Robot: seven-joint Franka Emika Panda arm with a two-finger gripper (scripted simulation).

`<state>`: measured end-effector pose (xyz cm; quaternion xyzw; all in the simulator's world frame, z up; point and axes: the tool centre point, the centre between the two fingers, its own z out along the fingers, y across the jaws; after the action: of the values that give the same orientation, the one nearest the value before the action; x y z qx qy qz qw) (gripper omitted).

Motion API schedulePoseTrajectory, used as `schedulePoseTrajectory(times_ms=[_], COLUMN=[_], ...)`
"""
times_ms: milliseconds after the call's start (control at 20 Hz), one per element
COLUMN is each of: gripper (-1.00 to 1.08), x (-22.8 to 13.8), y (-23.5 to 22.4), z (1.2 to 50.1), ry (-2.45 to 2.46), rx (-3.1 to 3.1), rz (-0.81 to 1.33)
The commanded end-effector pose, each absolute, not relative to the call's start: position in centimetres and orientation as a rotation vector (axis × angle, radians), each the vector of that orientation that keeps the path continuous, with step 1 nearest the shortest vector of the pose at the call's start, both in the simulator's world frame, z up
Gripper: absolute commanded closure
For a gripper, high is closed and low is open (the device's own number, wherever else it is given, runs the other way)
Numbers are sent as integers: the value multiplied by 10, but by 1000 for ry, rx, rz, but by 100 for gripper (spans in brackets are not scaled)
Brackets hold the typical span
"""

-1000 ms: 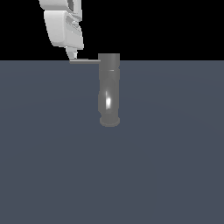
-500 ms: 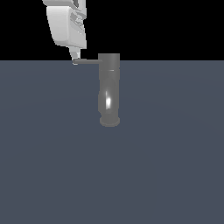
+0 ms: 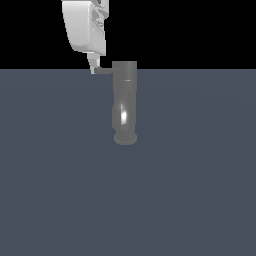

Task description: Turn on the faucet by rotating a designated handle.

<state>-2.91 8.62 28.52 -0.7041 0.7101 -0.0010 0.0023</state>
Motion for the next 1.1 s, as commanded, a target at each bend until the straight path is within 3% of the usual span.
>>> schedulePoseTrajectory(times_ms=[0,400,1050], gripper=[108,108,108], x=[-37,-50,-48], y=[74,64,-21], z=[285,285,285], ry=[2240,2229,2237], rx=[-2202,-2211,-2205], rz=[-1,-3,-1])
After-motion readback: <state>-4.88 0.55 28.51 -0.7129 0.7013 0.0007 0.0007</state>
